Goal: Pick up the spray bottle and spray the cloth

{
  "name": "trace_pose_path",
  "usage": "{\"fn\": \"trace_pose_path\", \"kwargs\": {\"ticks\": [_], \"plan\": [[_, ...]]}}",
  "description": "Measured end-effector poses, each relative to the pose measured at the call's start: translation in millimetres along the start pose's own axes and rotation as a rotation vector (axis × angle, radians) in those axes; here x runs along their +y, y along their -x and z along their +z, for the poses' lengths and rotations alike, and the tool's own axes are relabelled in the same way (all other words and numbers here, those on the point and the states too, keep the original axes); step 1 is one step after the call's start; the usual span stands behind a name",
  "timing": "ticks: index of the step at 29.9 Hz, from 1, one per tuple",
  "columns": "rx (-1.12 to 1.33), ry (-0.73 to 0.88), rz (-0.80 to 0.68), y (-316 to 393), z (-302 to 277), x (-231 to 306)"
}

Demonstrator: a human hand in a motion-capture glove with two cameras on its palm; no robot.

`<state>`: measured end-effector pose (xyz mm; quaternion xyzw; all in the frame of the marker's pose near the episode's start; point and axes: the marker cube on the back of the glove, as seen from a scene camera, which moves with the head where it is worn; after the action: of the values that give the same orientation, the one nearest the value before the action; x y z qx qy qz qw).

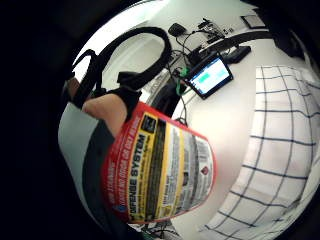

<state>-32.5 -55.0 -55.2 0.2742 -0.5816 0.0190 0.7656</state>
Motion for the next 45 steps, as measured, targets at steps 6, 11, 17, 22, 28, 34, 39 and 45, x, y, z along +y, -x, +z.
{"fn": "trace_pose_path", "kwargs": {"ticks": [6,11,17,22,28,34,39,45], "plan": [[0.034,0.032,-0.011,-8,18,-4],[0.062,0.050,-0.010,-15,24,-4],[0.053,0.071,-0.006,-23,23,-8],[0.067,0.110,-0.022,-33,30,1],[0.070,0.131,-0.008,-35,12,25],[0.185,0.172,0.022,-36,-36,44],[0.329,0.203,0.034,-45,-90,72],[0.598,0.217,0.008,-58,-137,99]]}}
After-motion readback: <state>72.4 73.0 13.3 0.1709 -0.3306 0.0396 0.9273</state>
